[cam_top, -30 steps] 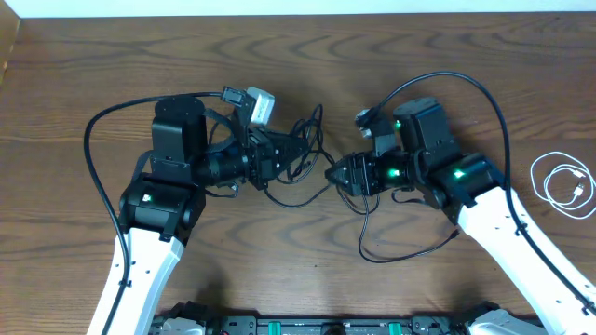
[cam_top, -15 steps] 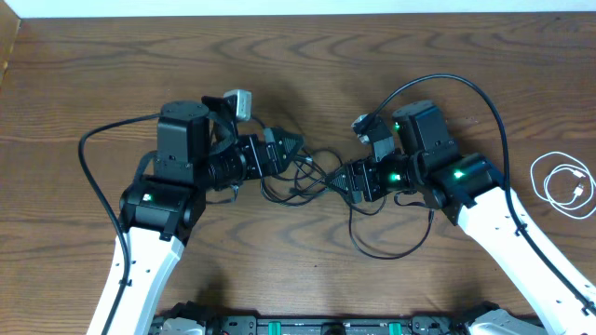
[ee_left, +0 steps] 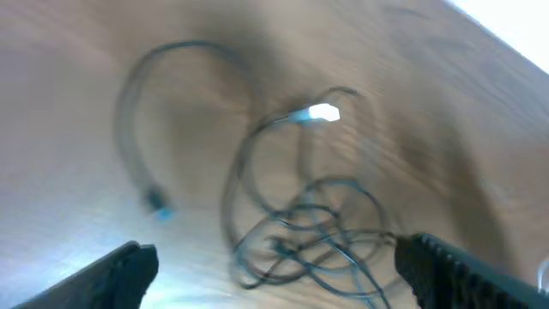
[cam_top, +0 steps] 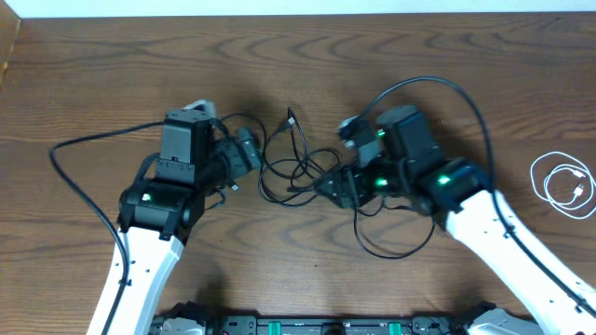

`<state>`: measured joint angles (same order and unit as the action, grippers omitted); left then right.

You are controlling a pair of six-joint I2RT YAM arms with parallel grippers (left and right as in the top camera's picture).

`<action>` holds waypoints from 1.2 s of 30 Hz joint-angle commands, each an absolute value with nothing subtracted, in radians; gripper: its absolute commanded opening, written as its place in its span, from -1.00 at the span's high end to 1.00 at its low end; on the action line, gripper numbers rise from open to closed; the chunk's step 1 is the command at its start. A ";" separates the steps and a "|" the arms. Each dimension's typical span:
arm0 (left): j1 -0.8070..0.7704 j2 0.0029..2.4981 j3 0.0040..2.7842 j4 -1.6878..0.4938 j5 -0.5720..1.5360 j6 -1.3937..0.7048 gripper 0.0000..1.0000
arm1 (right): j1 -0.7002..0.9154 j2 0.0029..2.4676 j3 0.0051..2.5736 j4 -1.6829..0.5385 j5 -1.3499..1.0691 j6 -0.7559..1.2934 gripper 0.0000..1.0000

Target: Untangle cables

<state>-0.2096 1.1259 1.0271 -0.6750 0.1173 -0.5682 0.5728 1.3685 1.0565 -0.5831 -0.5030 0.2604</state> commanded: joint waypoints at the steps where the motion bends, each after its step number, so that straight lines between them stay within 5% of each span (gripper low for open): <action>1: -0.146 1.127 1.038 -0.733 -0.130 -0.774 -0.89 | 0.640 1.425 1.050 -0.565 -0.427 0.378 -0.27; 3: -0.102 1.127 1.038 -0.762 -0.128 -0.788 -0.89 | 0.673 1.449 1.050 -0.575 -0.358 0.513 -0.56; 6: -0.039 1.127 1.038 -0.805 -0.128 -0.787 -0.90 | 0.708 1.477 1.050 -0.586 -0.262 0.696 -0.65; 12: 0.027 1.128 1.038 -0.860 -0.123 -0.786 -1.00 | 0.733 1.542 1.050 -0.520 -0.057 0.948 -0.20; 16: 0.028 1.128 1.038 -0.882 -0.124 -0.782 -1.00 | 0.734 1.634 1.050 -0.498 -0.064 1.155 -0.21; 19: 0.028 1.128 1.038 -0.900 -0.123 -0.781 -1.00 | 0.735 1.699 1.050 -0.433 -0.061 1.113 0.03; 20: 0.028 1.128 1.038 -0.906 -0.123 -0.780 -1.00 | 0.733 1.712 1.050 -0.399 -0.060 1.076 0.20; 21: 0.028 1.128 1.038 -0.918 -0.124 -0.779 -1.00 | 0.726 1.713 1.050 -0.342 -0.073 1.034 0.65; 23: 0.028 1.128 1.038 -0.929 -0.123 -0.778 -1.00 | 0.720 1.691 1.055 -0.302 -0.083 1.006 0.98; 31: 0.028 1.128 1.038 -0.908 0.074 -0.582 -1.00 | 0.693 1.396 1.068 -0.233 -0.089 0.775 0.98; 36: 0.028 1.128 1.038 -0.773 0.572 -0.285 -1.00 | 0.702 1.208 1.068 -0.233 -0.089 0.638 0.98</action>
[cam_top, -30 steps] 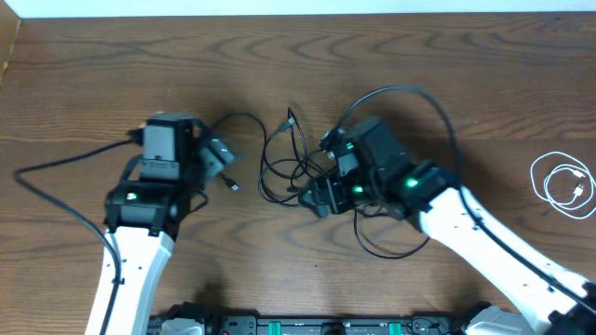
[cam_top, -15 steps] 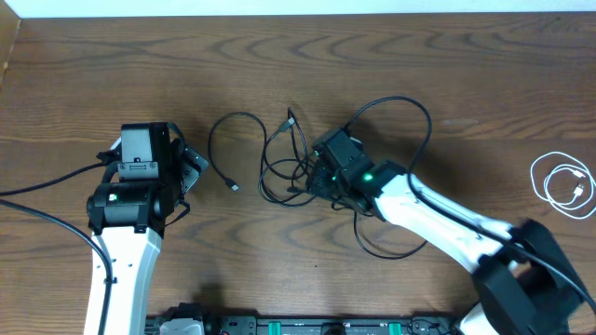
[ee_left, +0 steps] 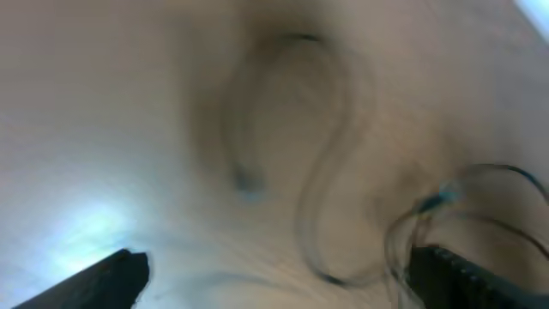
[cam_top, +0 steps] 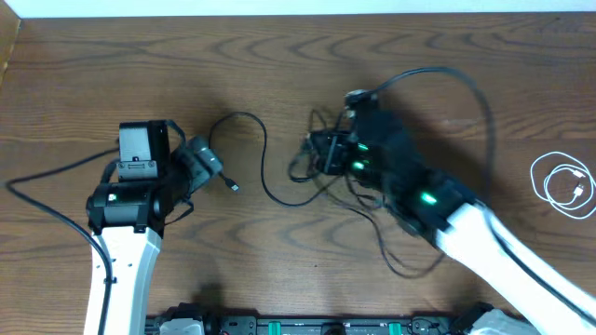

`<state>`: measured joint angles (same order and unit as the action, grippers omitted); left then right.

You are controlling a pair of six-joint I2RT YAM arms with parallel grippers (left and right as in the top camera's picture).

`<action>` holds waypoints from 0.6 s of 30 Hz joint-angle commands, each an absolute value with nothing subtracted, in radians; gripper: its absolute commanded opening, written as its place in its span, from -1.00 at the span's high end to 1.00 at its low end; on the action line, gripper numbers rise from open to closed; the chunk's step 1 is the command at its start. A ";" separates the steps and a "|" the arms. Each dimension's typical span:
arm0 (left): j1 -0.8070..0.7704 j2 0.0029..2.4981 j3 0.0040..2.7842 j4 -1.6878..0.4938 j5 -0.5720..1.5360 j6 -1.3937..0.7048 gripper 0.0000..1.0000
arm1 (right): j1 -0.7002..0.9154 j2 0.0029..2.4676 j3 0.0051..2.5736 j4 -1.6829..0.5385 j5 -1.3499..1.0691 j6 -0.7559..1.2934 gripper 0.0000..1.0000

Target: Untangle cables

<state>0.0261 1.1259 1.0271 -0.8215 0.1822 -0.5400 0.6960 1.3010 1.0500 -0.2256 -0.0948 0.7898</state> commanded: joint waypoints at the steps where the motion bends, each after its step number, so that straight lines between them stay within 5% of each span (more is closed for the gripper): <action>1: 0.028 1.128 1.038 -0.745 0.683 -0.220 -1.00 | 0.702 1.179 1.068 -0.243 -0.089 0.630 0.98; 11: 0.027 1.128 1.038 -0.699 1.062 -0.034 -0.96 | 0.703 1.075 1.068 -0.250 -0.089 0.613 0.98; 18: 0.018 1.161 1.038 -0.696 1.141 -0.233 -0.96 | 0.703 1.028 1.068 -0.236 -0.160 0.469 0.98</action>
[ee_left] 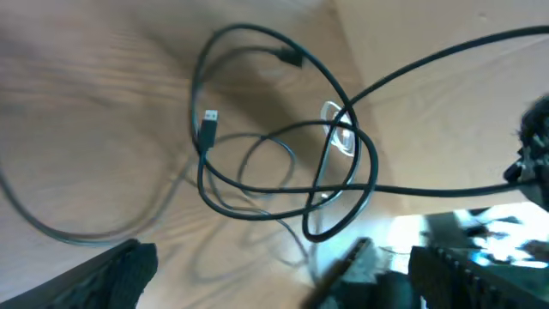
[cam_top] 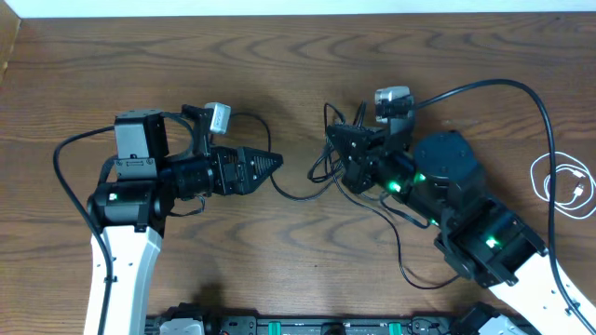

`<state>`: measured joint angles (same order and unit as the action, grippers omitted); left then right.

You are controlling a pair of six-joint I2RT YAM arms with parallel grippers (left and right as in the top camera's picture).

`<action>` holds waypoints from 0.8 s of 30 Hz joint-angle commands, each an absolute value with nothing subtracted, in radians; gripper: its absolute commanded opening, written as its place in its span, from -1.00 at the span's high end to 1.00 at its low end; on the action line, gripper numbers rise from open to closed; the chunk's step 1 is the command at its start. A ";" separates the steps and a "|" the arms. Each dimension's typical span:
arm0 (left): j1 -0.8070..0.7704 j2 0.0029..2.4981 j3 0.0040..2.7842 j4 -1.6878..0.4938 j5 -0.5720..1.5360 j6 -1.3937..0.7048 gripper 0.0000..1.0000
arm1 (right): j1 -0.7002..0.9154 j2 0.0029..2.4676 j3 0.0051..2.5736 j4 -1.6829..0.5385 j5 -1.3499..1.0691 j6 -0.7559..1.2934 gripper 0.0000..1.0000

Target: Untangle cables

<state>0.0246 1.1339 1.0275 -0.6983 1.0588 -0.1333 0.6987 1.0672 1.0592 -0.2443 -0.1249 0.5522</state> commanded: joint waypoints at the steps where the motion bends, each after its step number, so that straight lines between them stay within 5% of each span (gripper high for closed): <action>1: 0.006 1.173 1.038 -0.693 1.142 -0.277 -0.96 | 0.703 1.020 1.068 -0.235 -0.170 0.462 0.98; 13: -0.289 1.342 1.038 -0.278 1.114 -0.619 -0.96 | 0.705 1.011 1.068 -0.250 -0.269 0.384 0.98; 22: -0.435 1.456 1.038 -0.244 0.943 -0.727 -0.99 | 0.705 0.966 1.068 -0.247 -0.271 0.315 0.98; 24: -0.465 1.481 1.038 -0.245 0.912 -0.726 -0.79 | 0.705 0.946 1.068 -0.242 -0.248 0.293 0.98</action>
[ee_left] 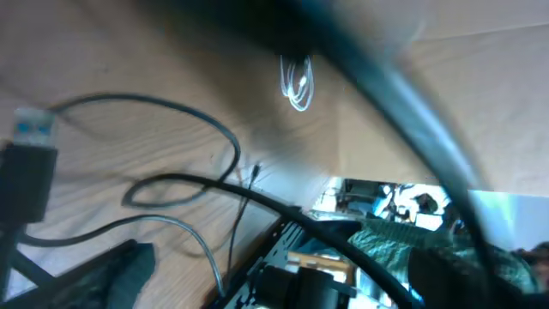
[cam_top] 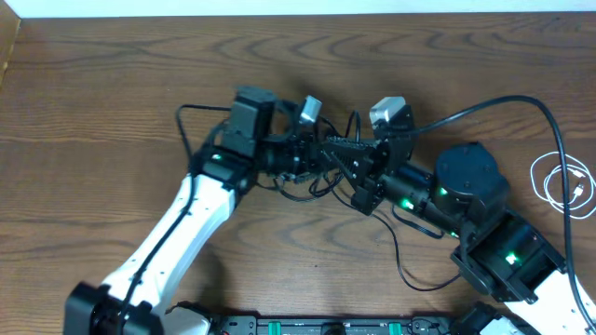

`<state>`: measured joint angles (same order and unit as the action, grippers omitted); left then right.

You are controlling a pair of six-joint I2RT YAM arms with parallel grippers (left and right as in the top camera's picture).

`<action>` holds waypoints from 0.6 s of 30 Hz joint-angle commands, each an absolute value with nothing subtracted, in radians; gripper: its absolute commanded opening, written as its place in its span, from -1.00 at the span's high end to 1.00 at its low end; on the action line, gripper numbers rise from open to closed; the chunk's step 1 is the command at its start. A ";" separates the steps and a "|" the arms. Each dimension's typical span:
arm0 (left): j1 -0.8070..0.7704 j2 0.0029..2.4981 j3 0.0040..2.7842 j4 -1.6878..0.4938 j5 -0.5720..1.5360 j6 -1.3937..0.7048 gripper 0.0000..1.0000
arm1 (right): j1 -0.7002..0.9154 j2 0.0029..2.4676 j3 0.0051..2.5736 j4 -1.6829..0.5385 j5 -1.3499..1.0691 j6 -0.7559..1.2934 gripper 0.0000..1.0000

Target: Untangle cables

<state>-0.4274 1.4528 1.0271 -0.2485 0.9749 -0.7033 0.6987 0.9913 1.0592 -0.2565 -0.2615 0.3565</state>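
Observation:
A tangle of thin black cables (cam_top: 296,184) hangs between my two grippers at the table's middle. My left gripper (cam_top: 328,154) has reached in from the left and stands open, its fingers (ee_left: 111,275) wide apart, with cable strands and a black USB plug (ee_left: 26,167) just in front. My right gripper (cam_top: 358,177) faces it from the right, almost touching, and looks shut on the black cable, though the overlap hides the pinch. A thick black cable (ee_left: 403,94) crosses the left wrist view close to the lens.
A white cable coil (cam_top: 563,184) lies apart at the right edge, also seen as the white cable coil (ee_left: 298,81) far off. The right arm's own black lead (cam_top: 503,102) arcs over the table. The wooden table (cam_top: 112,84) stretches away to the left and the back.
My left arm has swung far to the right, its gripper now in the tangle against the right gripper. The right gripper has dropped slightly toward the front. The tangle sits bunched between them.
Both grippers first met at the tangle in the middle. Then the left arm was back at the left with one strand stretched out, the right at the bundle. Then the left pointed at the held-up tangle, and now it is inside it.

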 commanded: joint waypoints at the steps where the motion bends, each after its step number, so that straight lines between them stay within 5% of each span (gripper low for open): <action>1: -0.481 1.495 1.038 -0.246 0.885 -0.712 -0.68 | 0.705 0.932 1.068 -0.238 -0.222 0.289 0.98; 18: -0.516 1.575 1.038 -0.579 -0.005 -0.667 -0.59 | 0.665 0.698 1.069 -0.286 0.384 0.144 0.98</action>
<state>-0.5323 1.5463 1.0580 -0.5163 0.3279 -0.6724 0.6811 0.7593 1.0283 -0.3145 0.1677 0.1890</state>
